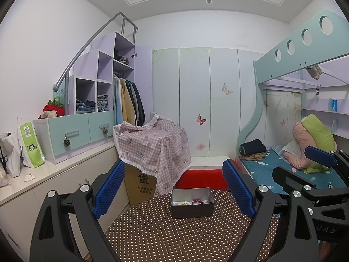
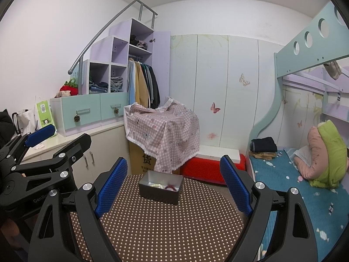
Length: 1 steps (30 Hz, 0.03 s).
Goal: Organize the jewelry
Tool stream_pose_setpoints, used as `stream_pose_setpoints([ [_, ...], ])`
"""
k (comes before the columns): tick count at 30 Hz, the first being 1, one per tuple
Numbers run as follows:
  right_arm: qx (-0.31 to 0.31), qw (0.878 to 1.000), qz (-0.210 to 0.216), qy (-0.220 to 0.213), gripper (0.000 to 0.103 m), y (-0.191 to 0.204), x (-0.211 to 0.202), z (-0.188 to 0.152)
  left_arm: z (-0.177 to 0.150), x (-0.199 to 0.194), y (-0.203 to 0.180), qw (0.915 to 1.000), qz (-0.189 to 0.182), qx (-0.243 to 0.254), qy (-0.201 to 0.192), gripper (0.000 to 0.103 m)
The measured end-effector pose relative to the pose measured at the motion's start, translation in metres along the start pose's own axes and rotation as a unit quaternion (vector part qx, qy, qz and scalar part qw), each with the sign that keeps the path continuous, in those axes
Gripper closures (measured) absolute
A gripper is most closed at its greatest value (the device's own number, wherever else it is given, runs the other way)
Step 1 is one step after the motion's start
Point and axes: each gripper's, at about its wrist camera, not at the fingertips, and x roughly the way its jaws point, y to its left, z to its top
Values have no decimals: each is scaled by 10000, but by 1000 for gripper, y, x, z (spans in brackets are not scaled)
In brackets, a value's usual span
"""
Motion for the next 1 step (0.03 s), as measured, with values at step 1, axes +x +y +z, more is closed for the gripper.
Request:
stream_pose_setpoints([
  [1,5,10000,0,5,19,0,1,0,0,0,0,10000,-1,1,-4,15],
])
